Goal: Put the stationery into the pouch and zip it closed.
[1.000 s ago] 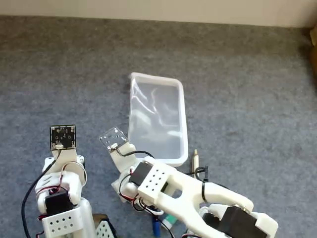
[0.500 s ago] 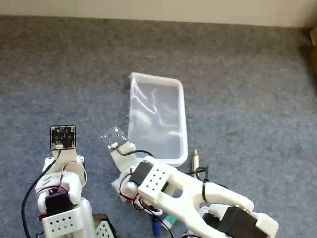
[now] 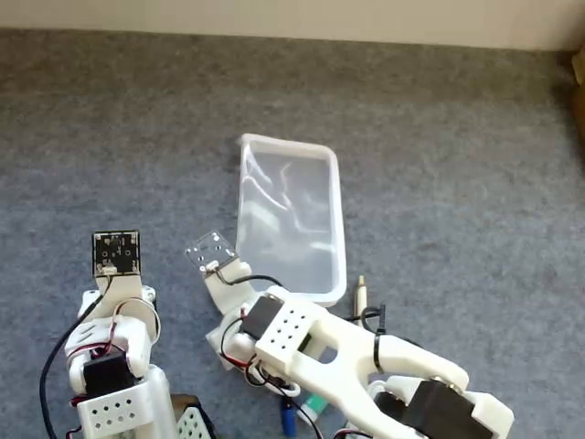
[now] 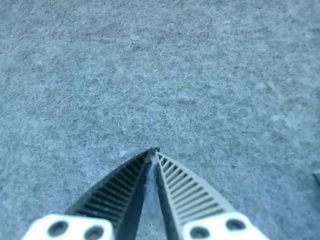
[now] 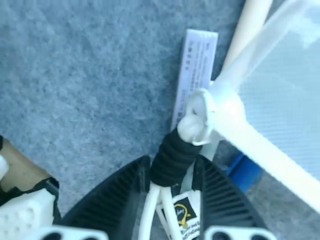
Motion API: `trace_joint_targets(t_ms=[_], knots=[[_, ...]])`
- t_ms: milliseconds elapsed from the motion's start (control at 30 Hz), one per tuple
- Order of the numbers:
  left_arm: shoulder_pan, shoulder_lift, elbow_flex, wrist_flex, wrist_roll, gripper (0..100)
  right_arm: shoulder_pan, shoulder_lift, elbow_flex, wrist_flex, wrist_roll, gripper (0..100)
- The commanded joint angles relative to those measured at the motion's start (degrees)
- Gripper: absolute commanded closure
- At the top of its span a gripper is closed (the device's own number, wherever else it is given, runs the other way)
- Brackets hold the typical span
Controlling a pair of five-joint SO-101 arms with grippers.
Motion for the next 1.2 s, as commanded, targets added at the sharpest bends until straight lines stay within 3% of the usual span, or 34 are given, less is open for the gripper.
trace_joint_targets(t_ms=[0, 167, 433, 600, 900, 1167], knots=[[-0.7, 0.0, 1.2, -0.8, -0.4, 99, 2.6, -0.7, -2.9, -0.7, 0.2, 89.6], [-0.7, 0.0, 1.2, -0.8, -0.4, 99, 2.6, -0.7, -3.1, -0.7, 11.7, 99.5], [-0.7, 0.0, 1.2, -0.8, -0.4, 99, 2.9, -0.9, -3.3, 4.2, 11.7, 99.5], [-0.7, 0.0, 1.2, -0.8, -0.4, 99, 3.1, -9.2, -2.8, 5.4, 11.8, 99.5], [-0.7, 0.0, 1.2, -1.1, -0.4, 99, 11.7, -26.0, 1.5, 7.0, 19.4, 99.5], [-2.4, 0.0, 1.2, -6.6, -0.3, 95, 12.5, -28.9, 3.6, 6.9, 19.4, 99.5]])
